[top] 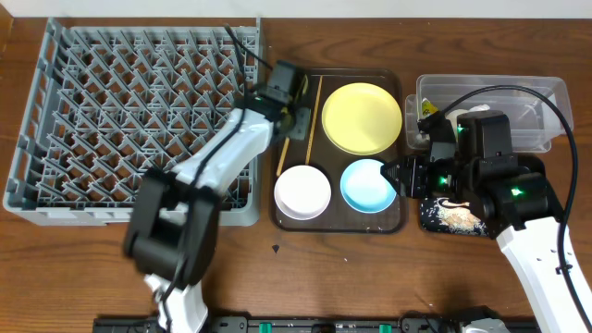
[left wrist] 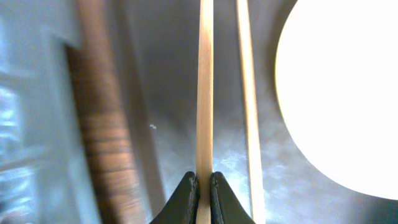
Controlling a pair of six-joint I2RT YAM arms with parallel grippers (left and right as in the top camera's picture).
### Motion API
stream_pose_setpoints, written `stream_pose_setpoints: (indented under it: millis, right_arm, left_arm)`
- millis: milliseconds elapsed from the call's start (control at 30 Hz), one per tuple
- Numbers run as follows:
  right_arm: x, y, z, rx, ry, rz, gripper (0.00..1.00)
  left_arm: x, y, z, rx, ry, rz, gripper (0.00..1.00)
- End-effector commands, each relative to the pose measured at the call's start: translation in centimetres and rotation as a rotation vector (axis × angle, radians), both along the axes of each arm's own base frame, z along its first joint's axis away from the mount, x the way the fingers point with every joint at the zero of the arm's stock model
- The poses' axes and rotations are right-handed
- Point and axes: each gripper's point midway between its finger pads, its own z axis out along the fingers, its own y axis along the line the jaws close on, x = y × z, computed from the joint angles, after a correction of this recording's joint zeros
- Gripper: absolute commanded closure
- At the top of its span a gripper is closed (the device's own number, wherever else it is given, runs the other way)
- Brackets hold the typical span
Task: Sort waste into correct bins and load items into the dishwasher
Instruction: 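Place the chopstick into the dish rack with the left gripper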
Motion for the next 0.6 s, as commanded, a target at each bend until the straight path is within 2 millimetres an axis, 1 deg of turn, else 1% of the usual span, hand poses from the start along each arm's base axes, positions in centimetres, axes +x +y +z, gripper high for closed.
stream_pose_setpoints:
  millis: [0,33,100,167,233,333,433,500,567]
  right_arm:
    - [0.1,0.3,0.5,0.005,-0.020,0.023,0.52]
    - [0.1,0.3,0.5,0.005,-0.020,0.023,0.52]
    - [0.0,0.3,0.5,0.004,-0.020,0.023,0.52]
    - [0.0,0.3,0.5,0.004,-0.020,0.023,0.52]
    - [0.1,0.3,0.6,0.005,-0.021,0.023,0.52]
    - [0.0,0.3,0.5,0.004,-0.020,0.023,0.51]
    - [0.0,0.3,0.5,0.004,-0.020,0.023,0.51]
    - [0.1,0.3,0.5,0.005,-0.021,0.023,0.51]
    - [0.1,0.3,0.6,0.004,-0.021,0.023,0.51]
  left_arm:
    - [0.2,1.5,5.5,0.027,-0.120,0.050,0.92]
    - [0.1,1.9,6.3,0.039,-0.138,0.062,0.92]
    - [-0.2,3.5,7.7,0.091,-0.163,0.102,0.92]
    - [-0.5,5.2,8.0,0.142,-0.162,0.140,0.92]
    - [-0.8,7.1,7.4,0.187,-0.130,0.177,0.92]
    - [-1.1,9.1,5.8,0.199,-0.065,0.210,0.92]
    - [-1.0,10.7,4.6,0.201,-0.021,0.254,0.92]
    - [-0.9,11.2,3.8,0.186,0.002,0.265,0.92]
    - [-0.8,10.9,3.1,0.154,0.024,0.256,0.92]
